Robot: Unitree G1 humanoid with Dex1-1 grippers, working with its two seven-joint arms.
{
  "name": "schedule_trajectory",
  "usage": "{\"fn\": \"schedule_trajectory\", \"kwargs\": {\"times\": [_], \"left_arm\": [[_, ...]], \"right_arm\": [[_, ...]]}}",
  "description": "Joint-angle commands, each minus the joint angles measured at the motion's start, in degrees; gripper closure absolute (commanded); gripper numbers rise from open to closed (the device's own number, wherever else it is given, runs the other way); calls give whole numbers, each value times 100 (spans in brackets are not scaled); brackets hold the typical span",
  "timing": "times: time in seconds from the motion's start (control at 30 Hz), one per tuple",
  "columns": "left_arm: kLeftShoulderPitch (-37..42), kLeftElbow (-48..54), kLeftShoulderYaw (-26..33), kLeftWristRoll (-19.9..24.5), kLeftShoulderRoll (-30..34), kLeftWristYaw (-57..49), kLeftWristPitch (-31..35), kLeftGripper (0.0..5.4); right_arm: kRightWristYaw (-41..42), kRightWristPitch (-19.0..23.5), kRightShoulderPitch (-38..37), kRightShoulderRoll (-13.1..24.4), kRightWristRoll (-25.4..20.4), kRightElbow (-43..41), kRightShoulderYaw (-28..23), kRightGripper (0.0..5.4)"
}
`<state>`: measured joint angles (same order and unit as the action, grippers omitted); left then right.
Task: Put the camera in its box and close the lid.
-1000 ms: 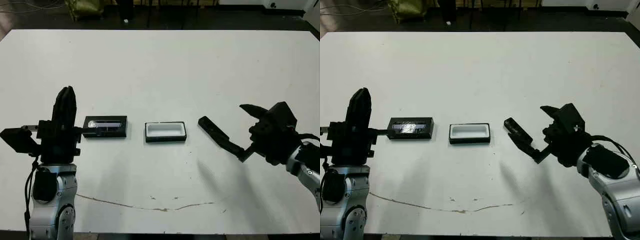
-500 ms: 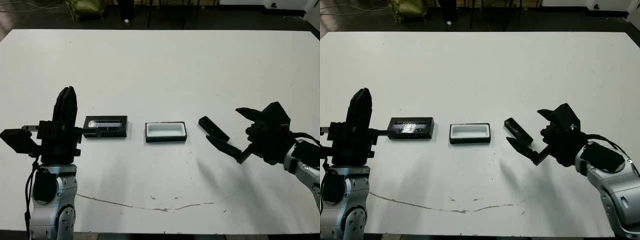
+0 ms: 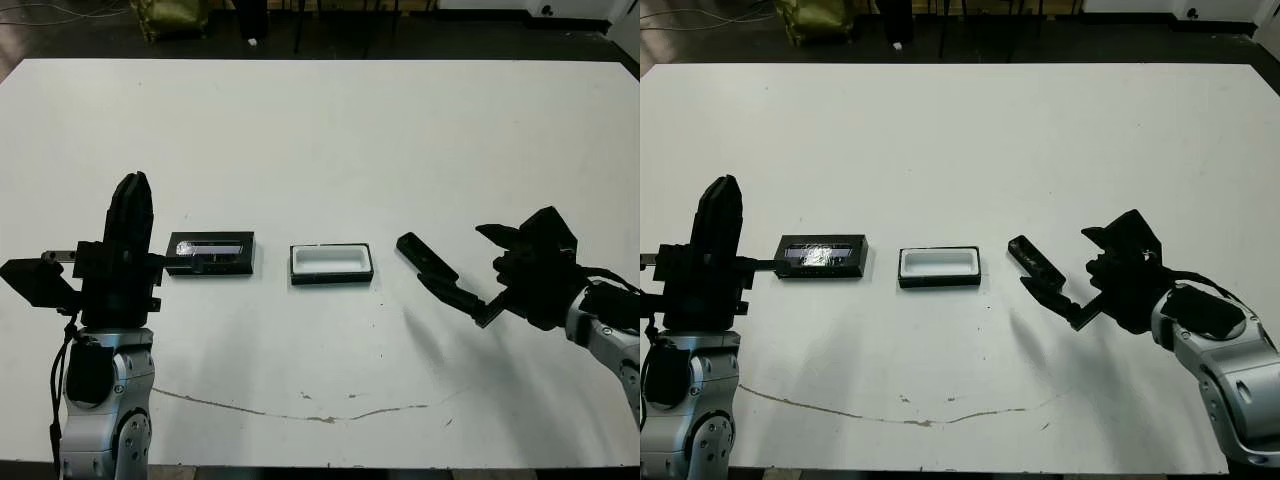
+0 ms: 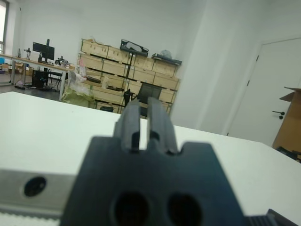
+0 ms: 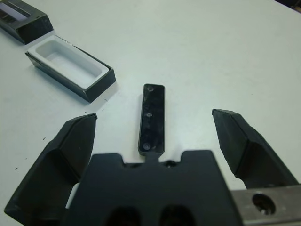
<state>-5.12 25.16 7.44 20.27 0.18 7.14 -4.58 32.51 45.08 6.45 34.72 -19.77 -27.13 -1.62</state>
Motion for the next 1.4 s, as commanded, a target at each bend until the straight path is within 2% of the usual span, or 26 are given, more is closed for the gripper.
{"fn": "schedule_trajectory", "kwargs": {"times": [0.03, 1.03, 1.23, 1.4], "left_arm": [[-85, -89, 6, 2, 34, 8, 71, 540], [-90, -108, 29, -93, 55, 24, 7, 540], [-81, -143, 54, 11, 49, 105, -2, 540], [-100, -118, 46, -44, 53, 92, 20, 540]], "right_arm": [[35, -115, -15, 26, 58, 123, 99, 2], [-82, -116, -36, -50, 306, 533, 409, 2], [-111, -4, -39, -128, 295, 565, 427, 2], [-109, -119, -76, -131, 355, 610, 481, 2]]}}
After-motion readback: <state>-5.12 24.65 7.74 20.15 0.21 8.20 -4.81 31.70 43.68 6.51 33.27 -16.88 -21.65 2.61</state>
